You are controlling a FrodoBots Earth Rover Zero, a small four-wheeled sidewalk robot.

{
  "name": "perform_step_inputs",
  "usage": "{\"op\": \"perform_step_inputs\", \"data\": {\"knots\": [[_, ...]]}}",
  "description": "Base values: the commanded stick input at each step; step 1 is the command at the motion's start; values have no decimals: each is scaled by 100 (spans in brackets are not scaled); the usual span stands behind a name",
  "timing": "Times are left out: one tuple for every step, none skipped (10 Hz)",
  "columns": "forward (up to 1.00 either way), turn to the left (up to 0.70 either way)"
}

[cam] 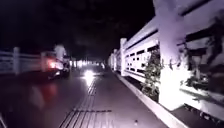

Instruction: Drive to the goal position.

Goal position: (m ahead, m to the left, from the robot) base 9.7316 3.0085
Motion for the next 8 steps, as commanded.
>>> {"op": "perform_step_inputs", "data": {"knots": [[45,27],[45,17],[45,2],[45,0],[45,0],[45,0],[45,0],[45,0]]}}
